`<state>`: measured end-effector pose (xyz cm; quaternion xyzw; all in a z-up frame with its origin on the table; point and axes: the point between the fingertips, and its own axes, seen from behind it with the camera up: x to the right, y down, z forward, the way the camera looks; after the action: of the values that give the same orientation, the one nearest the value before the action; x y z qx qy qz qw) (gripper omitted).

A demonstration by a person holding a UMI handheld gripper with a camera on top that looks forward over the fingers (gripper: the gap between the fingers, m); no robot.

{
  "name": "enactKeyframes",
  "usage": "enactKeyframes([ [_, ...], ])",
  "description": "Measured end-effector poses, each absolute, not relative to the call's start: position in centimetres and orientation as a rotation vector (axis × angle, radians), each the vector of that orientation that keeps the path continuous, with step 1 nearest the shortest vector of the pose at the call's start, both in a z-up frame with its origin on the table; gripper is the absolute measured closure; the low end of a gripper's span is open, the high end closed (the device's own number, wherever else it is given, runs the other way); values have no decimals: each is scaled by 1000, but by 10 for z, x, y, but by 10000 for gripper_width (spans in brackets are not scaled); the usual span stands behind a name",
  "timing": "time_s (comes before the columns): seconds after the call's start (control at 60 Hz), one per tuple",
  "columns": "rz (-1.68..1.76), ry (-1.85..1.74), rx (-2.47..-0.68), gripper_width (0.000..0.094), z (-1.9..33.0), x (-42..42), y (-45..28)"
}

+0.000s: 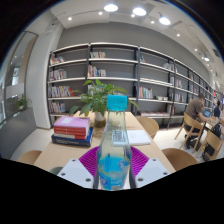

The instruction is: Pour water

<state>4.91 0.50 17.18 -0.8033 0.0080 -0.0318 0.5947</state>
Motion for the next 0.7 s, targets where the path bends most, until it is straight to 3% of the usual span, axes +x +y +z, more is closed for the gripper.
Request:
enactKeyframes([
  [0.083, -91, -3, -1907, 521, 147, 53, 9],
  [0.1, -90, -8, -1902, 520, 125, 66, 15],
  [0.117, -91, -4, -1914, 520, 137, 53, 6],
  [0.217, -74, 6, -1927, 518, 124, 44, 4],
  [0.267, -61, 3, -1934, 492, 100, 48, 7],
  [0.433, -37, 18, -1864, 497, 105, 47, -1],
  [0.617, -72, -11, -1890, 386, 96, 46, 1],
  [0.7, -120, -37, -1969, 248, 85, 49, -10],
])
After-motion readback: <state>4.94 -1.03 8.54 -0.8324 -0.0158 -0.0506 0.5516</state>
